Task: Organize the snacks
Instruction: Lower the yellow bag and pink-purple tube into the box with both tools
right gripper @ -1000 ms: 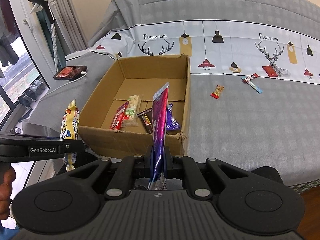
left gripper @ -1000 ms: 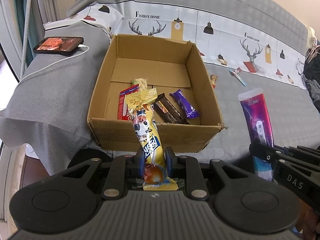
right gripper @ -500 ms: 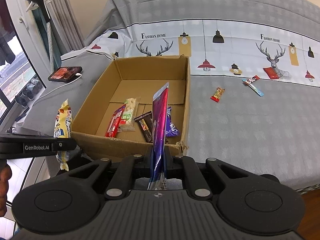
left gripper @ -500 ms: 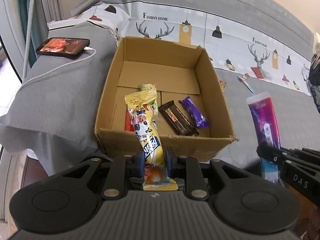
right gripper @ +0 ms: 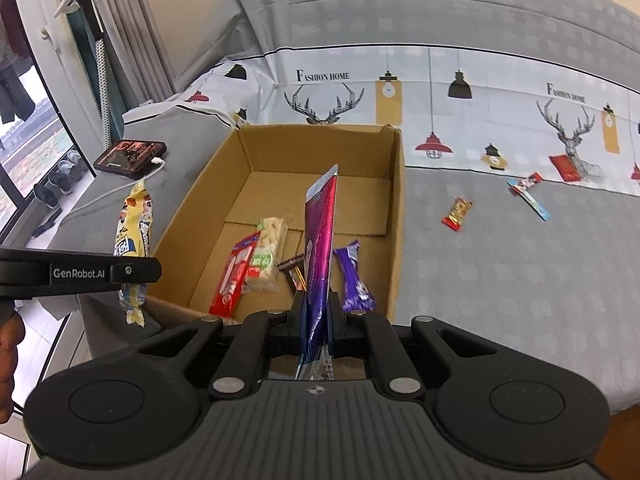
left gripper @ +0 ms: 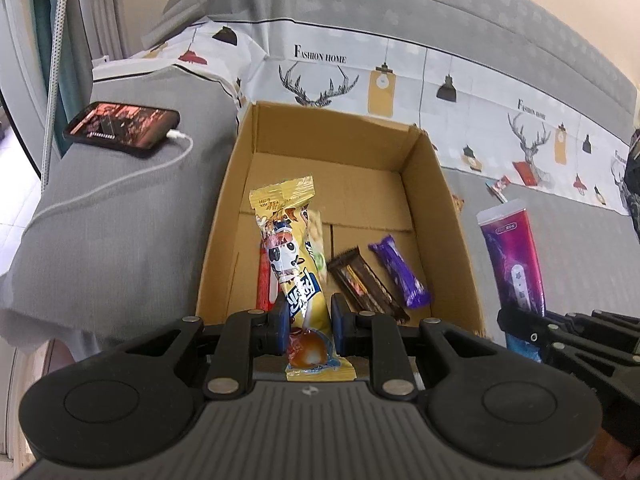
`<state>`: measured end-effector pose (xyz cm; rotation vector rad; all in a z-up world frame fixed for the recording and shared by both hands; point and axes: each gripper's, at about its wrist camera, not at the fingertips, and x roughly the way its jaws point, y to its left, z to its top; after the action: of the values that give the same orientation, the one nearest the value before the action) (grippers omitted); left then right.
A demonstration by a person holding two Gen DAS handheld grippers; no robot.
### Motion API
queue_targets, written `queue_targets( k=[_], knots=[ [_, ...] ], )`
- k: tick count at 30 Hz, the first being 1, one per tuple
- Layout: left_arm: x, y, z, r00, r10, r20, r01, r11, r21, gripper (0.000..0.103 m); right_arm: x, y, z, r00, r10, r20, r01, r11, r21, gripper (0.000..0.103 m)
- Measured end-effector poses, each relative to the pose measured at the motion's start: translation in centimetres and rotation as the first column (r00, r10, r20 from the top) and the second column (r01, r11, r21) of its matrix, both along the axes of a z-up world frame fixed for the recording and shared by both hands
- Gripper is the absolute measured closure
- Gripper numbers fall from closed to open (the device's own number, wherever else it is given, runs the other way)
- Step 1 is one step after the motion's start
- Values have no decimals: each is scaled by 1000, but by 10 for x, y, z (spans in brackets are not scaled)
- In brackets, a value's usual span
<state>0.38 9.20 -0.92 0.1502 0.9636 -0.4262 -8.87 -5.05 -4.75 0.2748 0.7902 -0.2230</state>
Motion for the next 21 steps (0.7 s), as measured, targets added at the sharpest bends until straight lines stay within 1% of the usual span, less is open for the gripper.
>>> queue_targets(
  k=[5,8,15,21],
  knots=[
    [24,-5,-2,1000,11,6,-11,1000,-3,80,24,-4,-3,1000,10,-1,-10,1000,-1,94],
    [37,-8,-6,1000,15,-4,-15,1000,-3,80,36,-7,-7,1000,15,-7,-15,1000,7,94],
    [62,-17,-21,999,19,-31,-19,1000,8,80,64,-14,-19,999,28,-29,-28,1000,7,94],
    [80,-25,-39,999,19,-51,-17,999,31,80,85,-19,-31,998,30,-52,-30,999,13,94]
  ],
)
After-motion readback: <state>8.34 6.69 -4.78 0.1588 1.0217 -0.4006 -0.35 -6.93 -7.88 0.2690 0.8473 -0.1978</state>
